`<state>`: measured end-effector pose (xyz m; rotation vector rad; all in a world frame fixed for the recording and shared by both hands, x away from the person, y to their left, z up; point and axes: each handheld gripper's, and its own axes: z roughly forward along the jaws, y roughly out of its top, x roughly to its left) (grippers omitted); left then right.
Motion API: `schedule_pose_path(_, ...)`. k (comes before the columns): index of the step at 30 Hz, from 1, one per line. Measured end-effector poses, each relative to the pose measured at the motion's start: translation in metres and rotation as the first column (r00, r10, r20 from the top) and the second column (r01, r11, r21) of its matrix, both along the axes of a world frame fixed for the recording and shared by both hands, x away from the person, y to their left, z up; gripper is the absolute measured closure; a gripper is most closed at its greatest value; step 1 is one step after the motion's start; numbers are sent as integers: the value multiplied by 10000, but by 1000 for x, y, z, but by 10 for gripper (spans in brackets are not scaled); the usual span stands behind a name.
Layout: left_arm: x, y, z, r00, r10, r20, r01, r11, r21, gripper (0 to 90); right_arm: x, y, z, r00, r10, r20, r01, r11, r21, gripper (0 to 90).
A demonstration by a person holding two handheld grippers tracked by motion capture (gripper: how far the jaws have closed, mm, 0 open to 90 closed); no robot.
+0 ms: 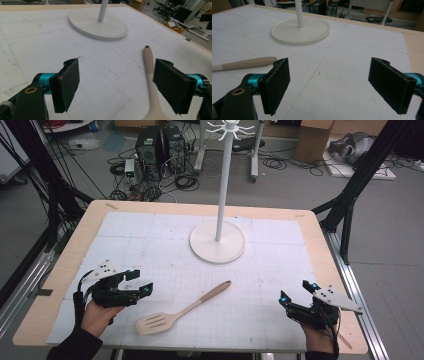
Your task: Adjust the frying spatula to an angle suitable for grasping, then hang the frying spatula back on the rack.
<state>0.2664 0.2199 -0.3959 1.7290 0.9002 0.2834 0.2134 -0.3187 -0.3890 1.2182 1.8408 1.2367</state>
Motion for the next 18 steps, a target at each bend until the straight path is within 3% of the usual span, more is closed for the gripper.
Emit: schedule_pose_path(18, 0, -9, 0, 9988, -378, -310, 382, 9992, 139, 232, -1, -1, 0, 10000, 3, 16, -3, 10000, -31, 164)
